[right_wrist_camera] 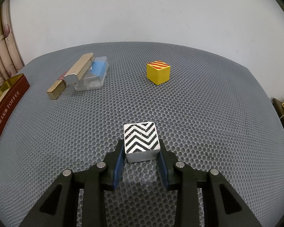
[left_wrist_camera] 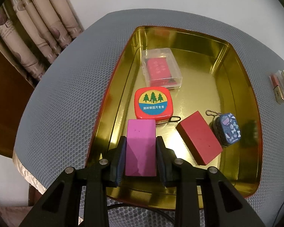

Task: Organize rigid objects
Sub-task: 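Lower the pink block into the tin and open the left gripper, then carry the chevron cube into the gold tin and open the right gripper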

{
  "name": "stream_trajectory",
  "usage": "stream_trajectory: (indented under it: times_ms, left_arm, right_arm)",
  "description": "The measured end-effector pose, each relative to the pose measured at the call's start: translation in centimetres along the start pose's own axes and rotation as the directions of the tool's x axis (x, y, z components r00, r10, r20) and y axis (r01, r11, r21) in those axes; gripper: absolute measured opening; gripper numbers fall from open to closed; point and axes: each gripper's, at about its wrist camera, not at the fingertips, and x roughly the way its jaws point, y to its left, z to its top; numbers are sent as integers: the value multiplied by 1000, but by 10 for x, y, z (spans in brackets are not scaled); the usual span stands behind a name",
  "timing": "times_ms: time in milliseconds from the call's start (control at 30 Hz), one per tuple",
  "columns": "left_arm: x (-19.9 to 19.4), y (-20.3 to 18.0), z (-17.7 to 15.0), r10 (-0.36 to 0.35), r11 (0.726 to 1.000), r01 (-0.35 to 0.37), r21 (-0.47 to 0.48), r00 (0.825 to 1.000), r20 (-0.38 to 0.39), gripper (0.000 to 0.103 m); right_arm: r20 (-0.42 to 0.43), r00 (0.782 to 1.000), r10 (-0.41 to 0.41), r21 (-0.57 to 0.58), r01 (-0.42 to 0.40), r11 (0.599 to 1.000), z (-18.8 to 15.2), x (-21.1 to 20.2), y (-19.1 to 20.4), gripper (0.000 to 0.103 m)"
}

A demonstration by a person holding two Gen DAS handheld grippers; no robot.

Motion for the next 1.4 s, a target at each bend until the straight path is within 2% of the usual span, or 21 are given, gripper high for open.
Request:
stream_trajectory:
  times_ms: [233, 367, 500, 633, 733, 800, 867, 900, 1100, 1233, 1400]
  left_arm:
    - [-8, 4, 3, -11, 1000, 11, -10, 1000, 19, 29]
    - [-24, 5, 3, -8, 1000, 9, -21, 997, 71, 30]
    - [-46, 13, 2, 28, 997, -17, -76, 989, 148, 41]
    - [-55, 26, -4, 39, 986, -5, -168, 980, 195, 48]
    - [-52, 33, -5, 47, 982, -10, -188, 981, 189, 48]
    - [-50, 35, -8, 86, 980, -47, -195, 977, 193, 49]
    - [-48, 36, -6, 111, 979, -74, -189, 976, 190, 57]
    - [-47, 38, -5, 101, 981, -67, -183, 977, 186, 63]
    - [-44, 55, -2, 84, 969, -42, -242, 982, 167, 63]
    - [-44, 60, -2, 94, 965, -50, -258, 983, 161, 64]
    - [-43, 66, -3, 68, 960, -24, -280, 986, 149, 67]
  right_arm:
    - [0, 1000, -2, -3, 2, 1000, -1, -4, 0, 33]
    - [0, 1000, -4, -4, 4, 1000, -1, -6, 0, 33]
    - [0, 1000, -5, -4, 5, 1000, -2, -6, 1, 33]
    - [0, 1000, -20, -16, 20, 1000, -2, -7, 2, 33]
    - [0, 1000, -29, -22, 29, 999, -2, -9, 2, 33]
    - [-3, 999, -37, -14, 37, 999, -2, -10, 1, 33]
    - [-9, 999, -48, 3, 48, 999, -2, -11, 1, 32]
    - [-15, 998, -56, 21, 56, 998, -1, -12, 0, 31]
    - [-40, 992, -122, 90, 125, 988, 2, -19, 5, 31]
    - [-27, 993, -117, 75, 118, 990, 9, -29, 18, 31]
    - [3, 999, -41, 19, 41, 999, 21, -48, 49, 31]
